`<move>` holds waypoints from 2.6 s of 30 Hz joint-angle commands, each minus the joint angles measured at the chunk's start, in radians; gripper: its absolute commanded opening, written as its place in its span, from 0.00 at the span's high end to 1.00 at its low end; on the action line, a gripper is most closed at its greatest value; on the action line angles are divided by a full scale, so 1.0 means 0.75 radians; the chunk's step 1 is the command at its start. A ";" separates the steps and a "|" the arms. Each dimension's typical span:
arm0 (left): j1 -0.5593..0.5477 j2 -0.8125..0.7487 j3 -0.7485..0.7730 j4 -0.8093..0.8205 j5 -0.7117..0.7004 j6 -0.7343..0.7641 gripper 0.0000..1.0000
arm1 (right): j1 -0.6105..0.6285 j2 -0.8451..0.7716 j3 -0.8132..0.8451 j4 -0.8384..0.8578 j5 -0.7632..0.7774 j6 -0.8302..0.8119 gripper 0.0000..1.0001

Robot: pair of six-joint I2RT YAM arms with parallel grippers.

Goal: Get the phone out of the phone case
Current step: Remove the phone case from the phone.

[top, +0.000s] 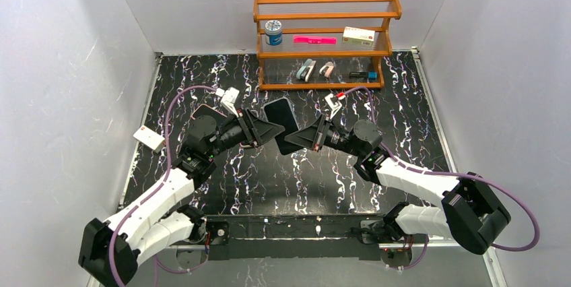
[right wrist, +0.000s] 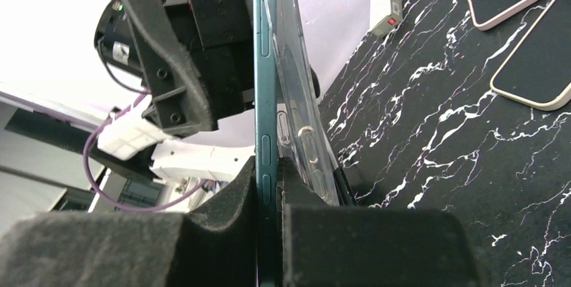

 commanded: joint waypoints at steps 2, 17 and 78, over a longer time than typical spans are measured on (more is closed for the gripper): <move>-0.012 -0.164 -0.038 -0.120 -0.172 0.114 0.43 | -0.046 -0.045 0.014 0.064 0.120 0.050 0.99; -0.012 -0.200 -0.182 -0.109 -0.177 0.080 0.40 | -0.054 -0.096 0.037 0.049 0.105 0.039 0.99; -0.010 0.520 0.219 -0.226 -0.294 0.300 1.00 | -0.491 -0.279 0.023 -0.597 0.028 -0.376 0.99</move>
